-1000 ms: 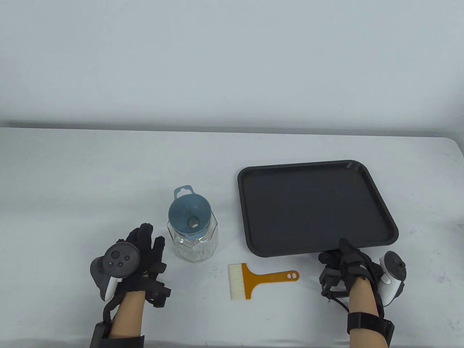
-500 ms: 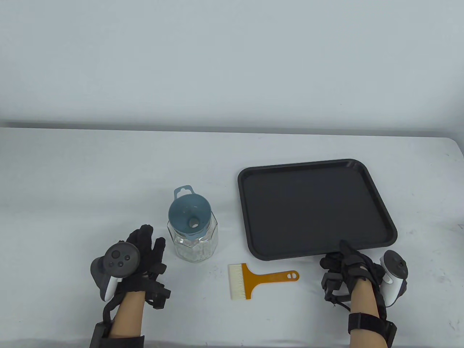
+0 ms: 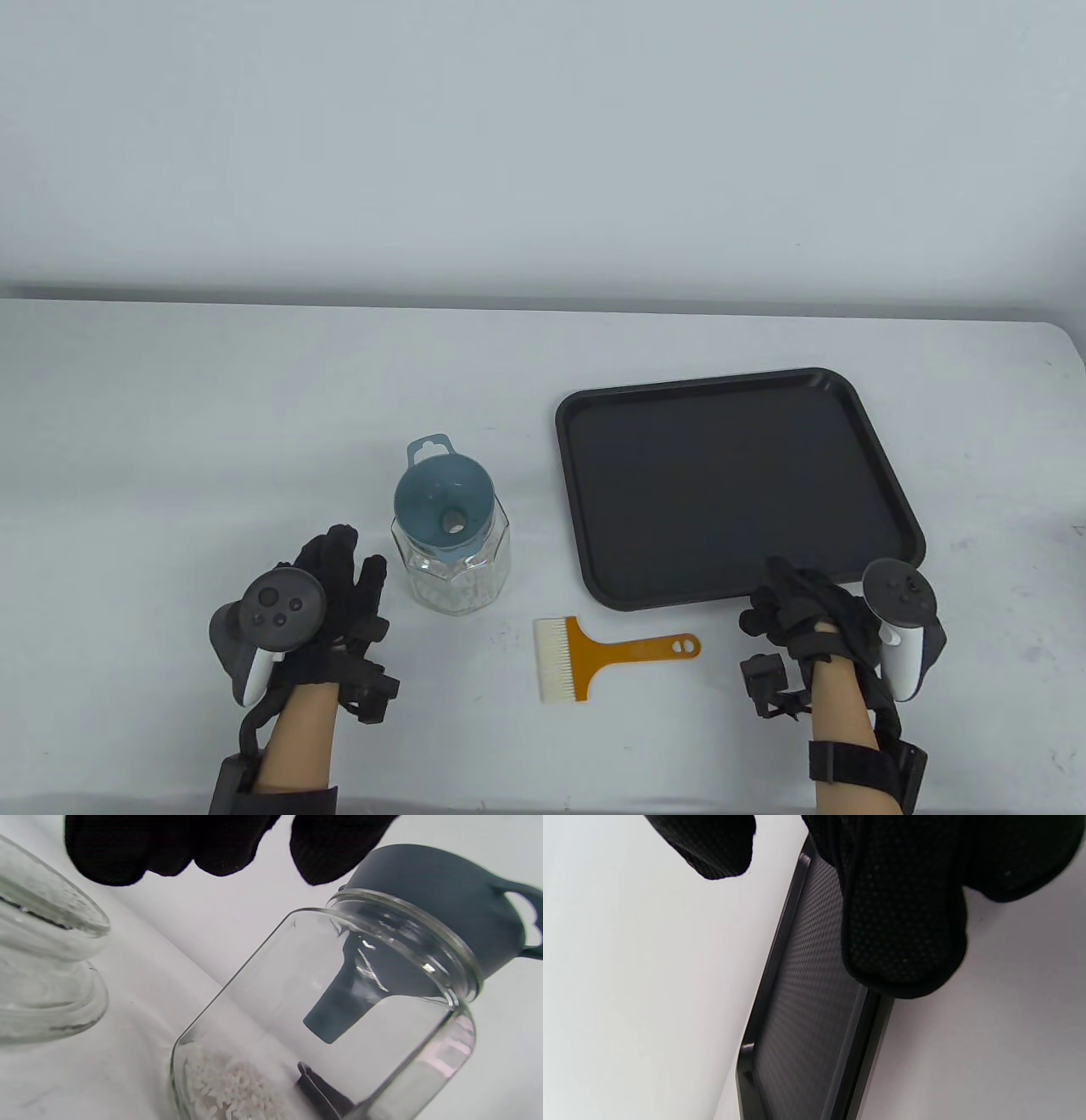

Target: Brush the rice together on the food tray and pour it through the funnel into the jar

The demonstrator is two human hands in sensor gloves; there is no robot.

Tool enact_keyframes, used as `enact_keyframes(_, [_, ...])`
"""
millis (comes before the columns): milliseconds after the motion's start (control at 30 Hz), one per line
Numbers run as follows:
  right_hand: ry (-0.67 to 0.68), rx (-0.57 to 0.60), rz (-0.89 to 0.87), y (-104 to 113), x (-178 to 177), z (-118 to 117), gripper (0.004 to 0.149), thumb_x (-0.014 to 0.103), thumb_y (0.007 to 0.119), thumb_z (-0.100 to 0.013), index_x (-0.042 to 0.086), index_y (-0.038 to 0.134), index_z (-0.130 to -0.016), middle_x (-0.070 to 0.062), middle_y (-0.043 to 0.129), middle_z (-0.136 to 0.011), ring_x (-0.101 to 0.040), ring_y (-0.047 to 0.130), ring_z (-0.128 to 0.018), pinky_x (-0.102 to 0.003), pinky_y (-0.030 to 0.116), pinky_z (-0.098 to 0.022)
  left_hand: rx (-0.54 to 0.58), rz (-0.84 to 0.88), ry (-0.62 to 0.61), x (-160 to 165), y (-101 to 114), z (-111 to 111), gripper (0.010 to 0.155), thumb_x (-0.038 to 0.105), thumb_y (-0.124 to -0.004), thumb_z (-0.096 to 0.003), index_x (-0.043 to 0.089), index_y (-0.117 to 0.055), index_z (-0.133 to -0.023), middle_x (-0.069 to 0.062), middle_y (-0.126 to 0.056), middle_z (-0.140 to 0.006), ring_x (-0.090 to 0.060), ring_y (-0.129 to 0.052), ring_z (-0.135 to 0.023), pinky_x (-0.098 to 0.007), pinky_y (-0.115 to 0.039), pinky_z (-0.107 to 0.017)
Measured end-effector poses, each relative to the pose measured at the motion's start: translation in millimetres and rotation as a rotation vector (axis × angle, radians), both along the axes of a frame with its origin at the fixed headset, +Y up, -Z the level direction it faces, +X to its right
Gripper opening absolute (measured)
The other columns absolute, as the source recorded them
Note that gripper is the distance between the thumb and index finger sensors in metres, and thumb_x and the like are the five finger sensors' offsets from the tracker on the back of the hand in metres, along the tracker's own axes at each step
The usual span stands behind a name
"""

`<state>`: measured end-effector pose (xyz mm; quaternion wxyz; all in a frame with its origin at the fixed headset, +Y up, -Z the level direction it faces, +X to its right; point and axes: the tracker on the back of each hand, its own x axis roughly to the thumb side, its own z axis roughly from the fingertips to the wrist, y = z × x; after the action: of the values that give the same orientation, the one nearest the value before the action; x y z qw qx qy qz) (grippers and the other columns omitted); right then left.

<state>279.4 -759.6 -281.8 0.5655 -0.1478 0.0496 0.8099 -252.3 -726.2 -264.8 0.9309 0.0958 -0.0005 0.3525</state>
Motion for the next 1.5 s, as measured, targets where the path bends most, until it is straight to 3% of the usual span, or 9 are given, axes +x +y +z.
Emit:
enact_keyframes(300, [0.227,0.212,0.238,40,-62,-7,0.06,0.039,0.063,-0.054,-0.016,0.068,-0.078,-0.029,0.091,-0.062,-0.031,0.106,-0.031,-0.055,0.075,-0.035,0.02,-0.002,-0.007,0,1,0,0.069,0.034,-0.066,-0.055,-0.012,-0.052,-0.105,-0.048,-0.053,-0.099,-0.069,-0.065,-0.078,-0.084,-0.026,-0.06])
enact_keyframes(533, [0.439,0.303,0.321,78,-146,-25,0.064,0.045,0.063,-0.054,-0.014,0.073,-0.077,-0.026,0.094,-0.059,-0.03,0.106,-0.028,-0.055,0.076,-0.034,0.02,0.001,-0.006,1,0,0,0.069,0.034,-0.066,-0.055,-0.012,-0.052,-0.105,-0.048,-0.053,-0.099,-0.07,-0.065,-0.078,-0.084,-0.025,-0.06])
enact_keyframes(700, [0.482,0.325,0.331,99,-204,-42,0.07,0.049,0.064,-0.053,-0.015,0.07,-0.08,-0.031,0.089,-0.066,-0.036,0.104,-0.037,-0.059,0.072,-0.038,0.005,0.004,-0.021,3,0,-1,0.07,0.034,-0.066,-0.0551,-0.012,-0.051,-0.106,-0.048,-0.052,-0.099,-0.07,-0.064,-0.079,-0.084,-0.025,-0.06])
enact_keyframes(867, [0.484,0.327,0.508,113,-249,-58,0.077,0.055,0.067,-0.051,-0.015,0.068,-0.083,-0.032,0.086,-0.07,-0.037,0.102,-0.042,-0.06,0.071,-0.04,-0.004,0.019,-0.027,3,0,-1,0.07,0.034,-0.065,-0.0552,-0.012,-0.051,-0.106,-0.049,-0.051,-0.099,-0.071,-0.062,-0.079,-0.084,-0.025,-0.06])
enact_keyframes(1067, [0.431,0.304,0.653,123,-276,-68,0.072,0.054,0.07,-0.05,-0.011,0.077,-0.078,-0.029,0.09,-0.068,-0.036,0.103,-0.041,-0.06,0.072,-0.041,-0.006,0.024,-0.04,6,0,-1,0.07,0.034,-0.065,-0.0554,-0.012,-0.05,-0.106,-0.049,-0.05,-0.099,-0.071,-0.062,-0.08,-0.084,-0.025,-0.06])
enact_keyframes(1167, [0.434,0.256,0.719,122,-280,-73,0.062,0.049,0.072,-0.05,-0.006,0.082,-0.075,-0.025,0.093,-0.065,-0.034,0.104,-0.039,-0.059,0.072,-0.041,-0.005,0.029,-0.036,5,0,-1,0.07,0.034,-0.065,-0.0553,-0.012,-0.05,-0.106,-0.049,-0.05,-0.1,-0.071,-0.062,-0.08,-0.084,-0.025,-0.06])
enact_keyframes(1333, [0.432,0.219,0.672,116,-282,-75,0.044,0.039,0.075,-0.05,0.0,0.09,-0.065,-0.018,0.099,-0.054,-0.028,0.106,-0.029,-0.057,0.075,-0.039,-0.01,0.034,-0.028,4,0,-1,0.07,0.034,-0.065,-0.0553,-0.012,-0.05,-0.106,-0.049,-0.05,-0.1,-0.071,-0.062,-0.08,-0.084,-0.025,-0.06])
enact_keyframes(1500, [0.42,0.219,0.67,115,-283,-78,0.056,0.048,0.075,-0.049,-0.004,0.088,-0.069,-0.021,0.097,-0.058,-0.03,0.105,-0.033,-0.058,0.073,-0.04,-0.016,0.035,-0.017,4,0,-1,0.07,0.034,-0.065,-0.0552,-0.012,-0.05,-0.106,-0.049,-0.05,-0.1,-0.071,-0.062,-0.08,-0.084,-0.025,-0.06])
